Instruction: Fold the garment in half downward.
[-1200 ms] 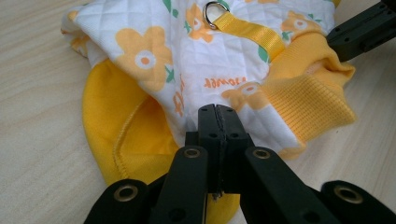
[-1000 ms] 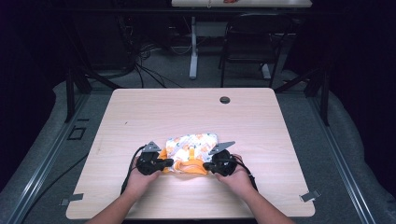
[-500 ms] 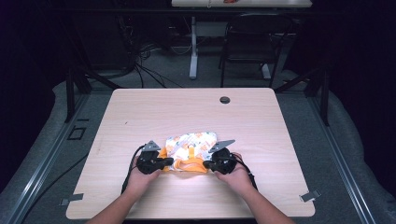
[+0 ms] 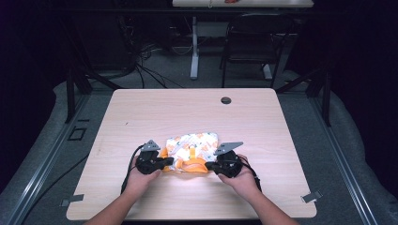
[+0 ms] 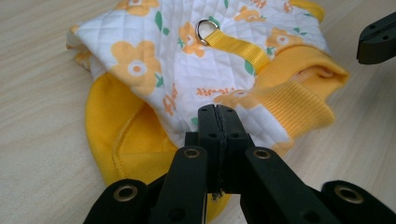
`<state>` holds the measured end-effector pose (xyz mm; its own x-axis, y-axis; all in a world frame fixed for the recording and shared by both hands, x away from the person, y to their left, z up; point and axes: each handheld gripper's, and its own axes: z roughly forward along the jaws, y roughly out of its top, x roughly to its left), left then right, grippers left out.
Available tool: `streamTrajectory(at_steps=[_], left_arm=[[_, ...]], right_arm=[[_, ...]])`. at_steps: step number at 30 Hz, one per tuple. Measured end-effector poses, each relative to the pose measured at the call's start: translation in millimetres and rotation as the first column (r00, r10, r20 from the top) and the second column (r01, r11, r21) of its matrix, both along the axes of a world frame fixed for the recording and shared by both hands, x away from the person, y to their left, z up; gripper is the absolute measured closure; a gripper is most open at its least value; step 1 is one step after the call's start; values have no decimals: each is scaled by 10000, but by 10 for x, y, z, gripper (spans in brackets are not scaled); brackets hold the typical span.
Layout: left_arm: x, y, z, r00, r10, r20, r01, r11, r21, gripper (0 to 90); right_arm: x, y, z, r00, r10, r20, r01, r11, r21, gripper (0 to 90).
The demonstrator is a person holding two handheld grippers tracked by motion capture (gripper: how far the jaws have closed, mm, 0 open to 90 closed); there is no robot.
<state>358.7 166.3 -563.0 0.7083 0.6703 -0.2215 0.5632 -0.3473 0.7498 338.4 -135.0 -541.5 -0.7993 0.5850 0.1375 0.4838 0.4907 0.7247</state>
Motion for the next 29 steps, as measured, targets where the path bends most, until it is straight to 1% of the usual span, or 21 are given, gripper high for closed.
streamTrajectory(at_steps=[6,7,9,10,11,12,13,15,17,19,20,24,25,26,28,29], left_arm=[[-94,57,105,9998,-80,191,82,9999,-130,898],[-114,78,118,9998,-39,179,43,9998,-187,898],[-145,137,140,9998,-14,219,16,9999,-136,898],[-160,170,146,9997,51,250,-46,9998,-187,898],[-174,195,151,9997,128,185,-124,9997,-209,897],[-189,238,151,9994,258,216,-252,9993,-291,897],[-196,269,149,9994,284,197,-277,9990,-346,897],[-228,347,132,9987,497,111,-491,9976,-489,897],[-264,416,110,9980,630,97,-623,9964,-575,897],[-307,470,84,9971,757,32,-753,9954,-598,897],[-345,508,55,9968,799,56,-795,9953,-552,897],[-435,576,-16,9967,808,122,-802,9958,-445,883],[-450,586,-23,9967,803,105,-798,9959,-431,868],[-466,597,-31,9966,799,205,-790,9960,-426,853],[-481,611,-21,9958,849,343,-838,9959,-329,809],[-485,617,-19,9951,895,423,-882,9956,-327,786]], right_arm=[[-57,-61,69,9997,-74,227,79,9997,-217,886],[-70,-85,80,9994,-200,271,203,9997,-117,886],[-98,-134,100,9986,-435,294,436,9990,-41,886],[-112,-168,109,9985,-448,325,451,9989,-86,885],[-129,-199,116,9982,-514,321,518,9986,-117,884],[-143,-218,113,9977,-589,322,592,9982,-69,883],[-165,-252,115,9970,-701,320,706,9974,-136,882],[-198,-311,113,9962,-813,313,818,9966,-140,882],[-230,-359,97,9950,-945,317,947,9955,-42,882],[-265,-403,76,9941,-1037,321,1038,9946,-6,881],[-279,-423,71,9941,-1036,319,1039,9946,-65,881],[-349,-487,20,9914,-1274,317,1271,9918,112,869],[-364,-496,4,9912,-1276,360,1274,9918,62,857],[-376,-498,-2,9908,-1293,407,1295,9916,-10,847],[-419,-484,-31,9879,-1342,775,1351,9908,-64,797],[-441,-477,-45,9856,-1341,1029,1361,9906,-119,761]])
